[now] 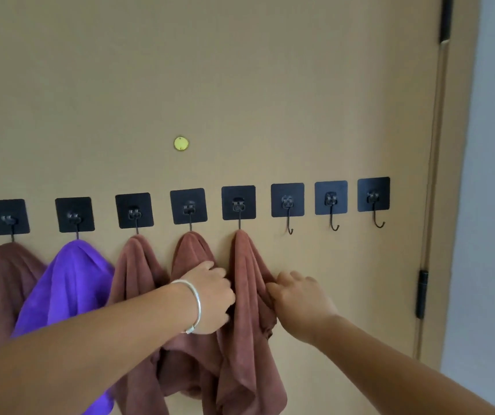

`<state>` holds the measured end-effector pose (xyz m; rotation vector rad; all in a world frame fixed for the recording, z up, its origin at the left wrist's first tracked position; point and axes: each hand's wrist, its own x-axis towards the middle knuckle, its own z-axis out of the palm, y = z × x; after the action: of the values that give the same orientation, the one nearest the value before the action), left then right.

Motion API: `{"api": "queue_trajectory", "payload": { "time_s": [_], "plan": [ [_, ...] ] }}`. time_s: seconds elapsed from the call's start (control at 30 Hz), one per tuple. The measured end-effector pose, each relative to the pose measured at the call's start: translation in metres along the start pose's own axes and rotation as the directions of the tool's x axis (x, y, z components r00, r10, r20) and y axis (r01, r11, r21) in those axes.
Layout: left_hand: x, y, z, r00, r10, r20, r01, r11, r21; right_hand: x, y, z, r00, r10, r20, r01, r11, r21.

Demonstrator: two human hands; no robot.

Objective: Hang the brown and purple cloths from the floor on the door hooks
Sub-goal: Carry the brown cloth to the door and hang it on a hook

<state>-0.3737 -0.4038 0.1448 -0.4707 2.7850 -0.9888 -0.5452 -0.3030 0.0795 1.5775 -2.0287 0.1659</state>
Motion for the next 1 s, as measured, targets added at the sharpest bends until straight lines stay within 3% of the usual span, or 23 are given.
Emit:
{"api": "queue_trajectory", "payload": {
  "time_s": [0.07,0.13,0.27,0.5,0.77,1.0],
  "plan": [
    [-0.004,-0.018,-0.028,0.998,0.008,-0.058,-0.006,1.0,0.025,-0.004,0.01,-0.017,1.0,-0.019,-0.014,0.018,0.999,-0.039],
    [-0.002,-0.03,-0.053,0.978,-0.002,-0.21,0.012,0.999,0.046,-0.005,0.019,-0.035,0.998,0.009,-0.059,-0.014,0.997,-0.076],
    [0.014,-0.036,-0.078,0.887,-0.018,-0.46,0.02,1.0,-0.002,-0.008,0.037,-0.07,0.975,0.161,-0.151,-0.187,0.967,-0.176],
    [0.065,-0.008,-0.081,0.717,-0.03,-0.696,-0.124,0.978,-0.169,-0.047,0.058,-0.116,0.875,0.435,-0.213,-0.481,0.836,-0.266],
    [0.071,0.05,-0.114,0.564,0.073,-0.823,-0.424,0.88,-0.213,-0.133,0.042,-0.17,0.7,0.675,-0.232,-0.692,0.562,-0.454],
    [0.053,0.111,-0.148,0.452,0.154,-0.878,-0.627,0.755,-0.19,-0.212,0.009,-0.228,0.524,0.807,-0.271,-0.76,0.3,-0.576]
  ]
}}
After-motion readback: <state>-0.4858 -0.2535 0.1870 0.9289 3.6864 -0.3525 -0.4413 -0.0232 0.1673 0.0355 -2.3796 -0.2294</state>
